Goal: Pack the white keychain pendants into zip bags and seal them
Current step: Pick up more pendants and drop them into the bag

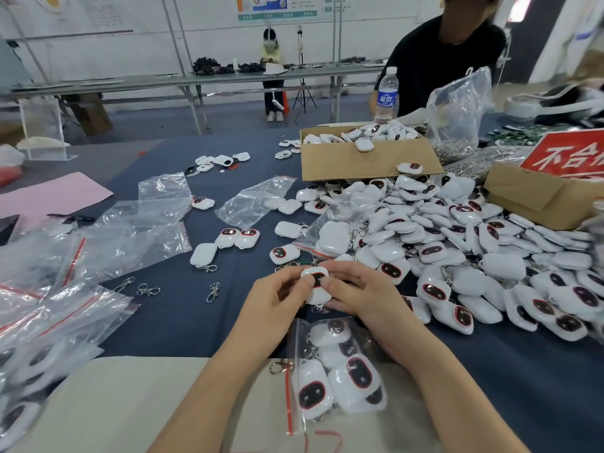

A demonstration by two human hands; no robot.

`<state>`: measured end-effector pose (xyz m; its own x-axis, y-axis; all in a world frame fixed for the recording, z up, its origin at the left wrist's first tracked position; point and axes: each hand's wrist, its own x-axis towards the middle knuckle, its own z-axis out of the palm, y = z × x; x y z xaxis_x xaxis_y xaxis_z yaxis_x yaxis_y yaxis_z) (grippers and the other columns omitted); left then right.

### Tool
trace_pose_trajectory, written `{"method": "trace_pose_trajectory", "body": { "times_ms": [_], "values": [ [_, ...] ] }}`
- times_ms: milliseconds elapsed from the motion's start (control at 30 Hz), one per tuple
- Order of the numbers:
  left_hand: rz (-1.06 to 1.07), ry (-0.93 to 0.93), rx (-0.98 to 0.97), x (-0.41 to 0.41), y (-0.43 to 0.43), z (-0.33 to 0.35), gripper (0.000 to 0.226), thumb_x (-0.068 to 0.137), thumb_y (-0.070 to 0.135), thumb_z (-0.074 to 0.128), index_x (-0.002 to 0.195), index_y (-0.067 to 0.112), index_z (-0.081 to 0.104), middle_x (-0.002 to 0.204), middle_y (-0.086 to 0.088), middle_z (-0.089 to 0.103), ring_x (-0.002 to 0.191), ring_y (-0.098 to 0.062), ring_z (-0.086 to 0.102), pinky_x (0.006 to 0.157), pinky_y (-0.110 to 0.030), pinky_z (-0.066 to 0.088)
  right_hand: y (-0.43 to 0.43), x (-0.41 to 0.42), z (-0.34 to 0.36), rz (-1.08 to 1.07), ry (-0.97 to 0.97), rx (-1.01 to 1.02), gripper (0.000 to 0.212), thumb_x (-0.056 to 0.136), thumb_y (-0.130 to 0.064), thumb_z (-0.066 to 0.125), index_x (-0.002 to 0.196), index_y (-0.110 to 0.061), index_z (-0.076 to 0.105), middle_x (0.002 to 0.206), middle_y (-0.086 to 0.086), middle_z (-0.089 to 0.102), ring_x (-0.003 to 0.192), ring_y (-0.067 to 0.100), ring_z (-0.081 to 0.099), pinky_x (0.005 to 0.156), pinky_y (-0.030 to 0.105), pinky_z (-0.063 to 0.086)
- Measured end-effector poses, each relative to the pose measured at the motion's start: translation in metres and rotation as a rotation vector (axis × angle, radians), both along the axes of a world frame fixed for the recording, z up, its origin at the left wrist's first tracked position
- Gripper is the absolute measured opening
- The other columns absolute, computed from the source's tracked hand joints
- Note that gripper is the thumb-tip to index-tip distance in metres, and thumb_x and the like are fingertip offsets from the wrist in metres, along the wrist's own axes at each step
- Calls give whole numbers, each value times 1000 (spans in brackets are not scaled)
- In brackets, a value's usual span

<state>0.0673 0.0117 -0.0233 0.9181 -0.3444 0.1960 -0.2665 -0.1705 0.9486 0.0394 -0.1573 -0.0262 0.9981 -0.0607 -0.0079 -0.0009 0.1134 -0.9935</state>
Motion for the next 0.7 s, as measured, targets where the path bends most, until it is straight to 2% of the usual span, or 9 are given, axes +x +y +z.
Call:
{"method": "trace_pose_trajectory", "body": {
  "times_ms": [100, 200, 500, 700],
  "values": [
    [-12, -26, 24, 0, 1, 0, 21, 103, 18, 59, 110, 31, 74, 96, 16, 77, 87, 3, 69, 79, -11, 49, 1, 0, -1, -6, -1, -15, 19, 93, -9, 70, 109, -16, 74, 103, 8, 75, 92, 12, 72, 75, 23, 60],
    [-28, -51, 30, -1, 2, 1, 25, 103, 18, 58, 106, 37, 73, 93, 19, 76, 85, 6, 68, 76, -7, 47, 1, 0, -2, 5, -6, -25, 20, 92, -9, 71, 109, -17, 75, 95, 2, 75, 89, 11, 73, 74, 22, 59],
    [-23, -74, 61, -2, 3, 1, 29, 103, 21, 59, 102, 47, 72, 89, 21, 75, 80, 8, 65, 72, -5, 45, 0, 0, -3, 15, -2, -70, 19, 90, -12, 73, 106, -22, 75, 97, -4, 77, 97, 13, 73, 77, 24, 59],
    [-39, -57, 47, 0, 2, 0, 25, 103, 22, 57, 113, 40, 72, 100, 16, 76, 93, -1, 69, 83, -14, 51, 0, -1, -2, -6, 5, -40, 16, 92, -13, 72, 105, -21, 76, 101, 0, 78, 99, 14, 73, 77, 24, 60]
  ]
}}
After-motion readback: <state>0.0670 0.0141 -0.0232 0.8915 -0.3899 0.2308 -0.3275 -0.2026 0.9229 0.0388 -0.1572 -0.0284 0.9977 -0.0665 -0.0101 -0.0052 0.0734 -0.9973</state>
